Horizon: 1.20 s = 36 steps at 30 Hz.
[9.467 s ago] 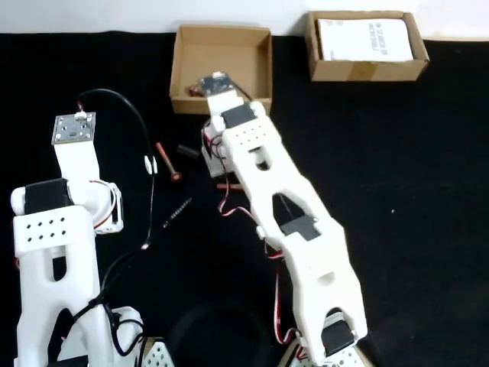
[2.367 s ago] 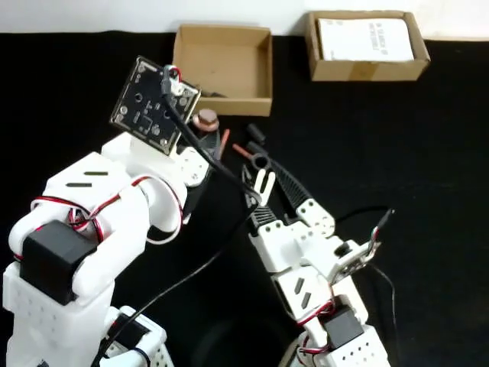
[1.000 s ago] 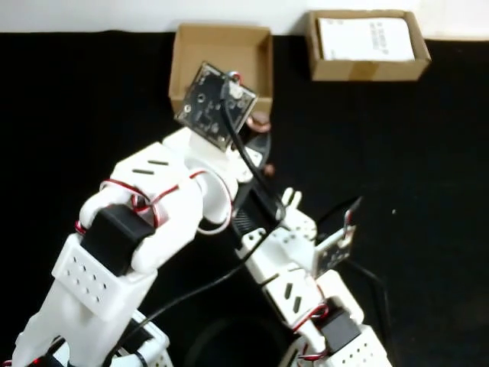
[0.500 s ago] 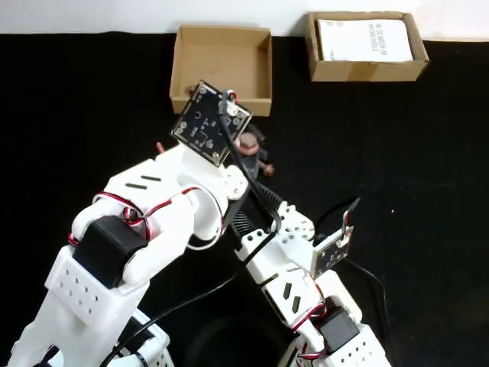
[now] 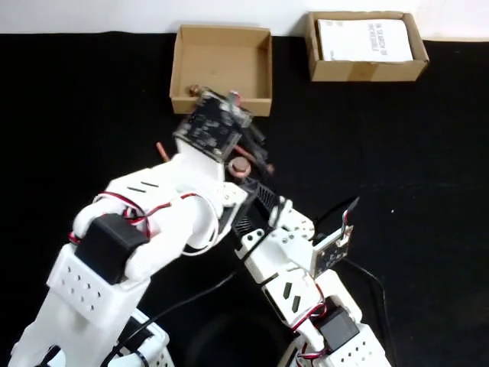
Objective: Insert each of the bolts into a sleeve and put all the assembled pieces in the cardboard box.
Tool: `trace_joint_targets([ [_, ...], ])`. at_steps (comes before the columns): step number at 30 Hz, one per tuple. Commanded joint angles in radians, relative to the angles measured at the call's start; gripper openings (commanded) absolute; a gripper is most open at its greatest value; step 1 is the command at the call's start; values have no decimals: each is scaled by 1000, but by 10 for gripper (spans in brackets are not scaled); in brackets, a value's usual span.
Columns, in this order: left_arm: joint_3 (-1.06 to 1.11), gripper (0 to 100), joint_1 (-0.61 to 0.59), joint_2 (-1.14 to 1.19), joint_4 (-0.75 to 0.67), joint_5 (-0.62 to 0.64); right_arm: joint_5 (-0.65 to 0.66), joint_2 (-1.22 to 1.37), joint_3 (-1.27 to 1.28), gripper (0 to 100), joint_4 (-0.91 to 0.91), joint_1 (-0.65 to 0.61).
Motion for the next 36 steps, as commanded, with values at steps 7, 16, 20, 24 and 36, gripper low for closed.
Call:
trace_joint_targets([
  [7,-275,210,-31,110,215,20,-2,-15,120,6,58,13],
  [16,-722,146,-114,165,350,-8,-3,16,-62,6,56,188],
  [20,-774,26,-274,165,348,-11,-6,225,-226,6,39,193],
  [24,-771,10,-458,163,354,-11,-2,556,-426,6,-116,222],
  [36,-272,10,-825,-170,324,-267,0,1452,-1084,6,-389,312],
])
